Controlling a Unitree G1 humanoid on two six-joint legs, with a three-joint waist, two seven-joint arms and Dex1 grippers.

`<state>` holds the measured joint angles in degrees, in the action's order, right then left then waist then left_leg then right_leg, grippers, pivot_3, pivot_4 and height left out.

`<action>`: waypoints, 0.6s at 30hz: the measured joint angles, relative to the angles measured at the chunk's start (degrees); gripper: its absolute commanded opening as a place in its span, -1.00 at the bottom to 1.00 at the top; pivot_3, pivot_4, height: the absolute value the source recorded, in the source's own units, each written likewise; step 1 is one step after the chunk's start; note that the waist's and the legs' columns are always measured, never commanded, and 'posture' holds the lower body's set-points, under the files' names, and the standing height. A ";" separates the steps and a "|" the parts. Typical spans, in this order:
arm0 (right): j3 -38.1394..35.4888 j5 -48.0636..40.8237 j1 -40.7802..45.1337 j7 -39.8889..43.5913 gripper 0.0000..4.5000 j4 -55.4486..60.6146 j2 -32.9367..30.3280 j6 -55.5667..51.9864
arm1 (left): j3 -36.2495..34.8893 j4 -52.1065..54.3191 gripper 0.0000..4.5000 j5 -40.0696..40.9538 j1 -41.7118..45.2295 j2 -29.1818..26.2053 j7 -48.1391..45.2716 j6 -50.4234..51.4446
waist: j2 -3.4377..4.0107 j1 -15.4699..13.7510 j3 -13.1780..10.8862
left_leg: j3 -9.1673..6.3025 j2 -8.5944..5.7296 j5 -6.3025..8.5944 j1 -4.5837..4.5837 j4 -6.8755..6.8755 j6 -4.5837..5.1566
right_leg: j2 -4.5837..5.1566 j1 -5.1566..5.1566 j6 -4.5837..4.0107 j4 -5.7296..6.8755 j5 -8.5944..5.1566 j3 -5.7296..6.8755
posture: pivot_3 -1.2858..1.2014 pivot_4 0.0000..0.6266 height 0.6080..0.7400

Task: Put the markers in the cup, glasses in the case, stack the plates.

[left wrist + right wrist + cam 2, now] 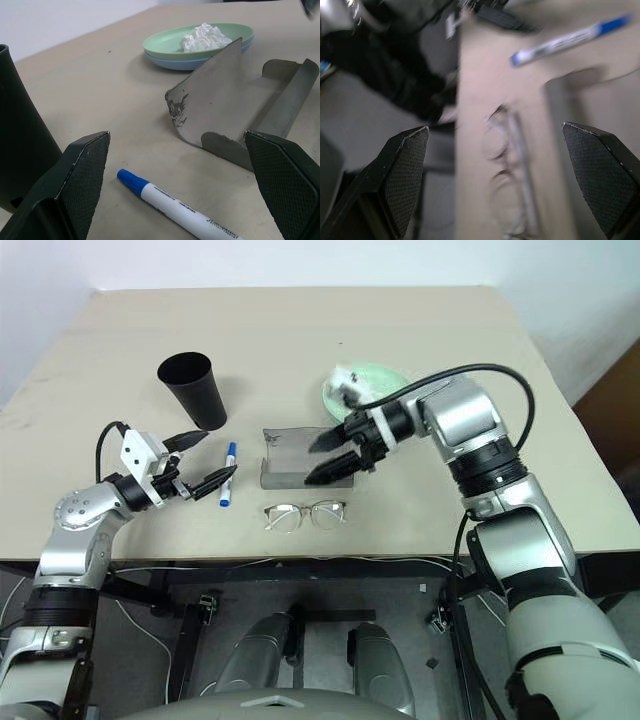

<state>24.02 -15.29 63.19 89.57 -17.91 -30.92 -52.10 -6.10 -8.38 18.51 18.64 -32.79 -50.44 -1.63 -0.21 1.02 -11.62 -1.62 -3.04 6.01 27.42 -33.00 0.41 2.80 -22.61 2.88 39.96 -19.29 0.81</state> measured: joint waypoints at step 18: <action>13.34 4.76 0.33 2.23 0.99 -7.35 3.85 6.60 | 0.96 1.97 1.00 -0.51 -0.23 1.74 0.68 0.19 | -0.03 -0.06 0.02 | 0.01 0.00 -0.01 0.00 -0.05 0.00 | -0.02 0.03 0.02 0.01 0.01 0.01 | 0.03 -0.52 0.81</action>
<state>37.36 -10.52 63.51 91.80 -25.26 -27.07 -45.50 -5.14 -6.41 18.00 18.41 -31.05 -49.76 -1.45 -0.24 0.96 -11.60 -1.61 -3.04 6.00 27.42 -33.05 0.41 2.78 -22.58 2.90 39.97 -19.27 0.82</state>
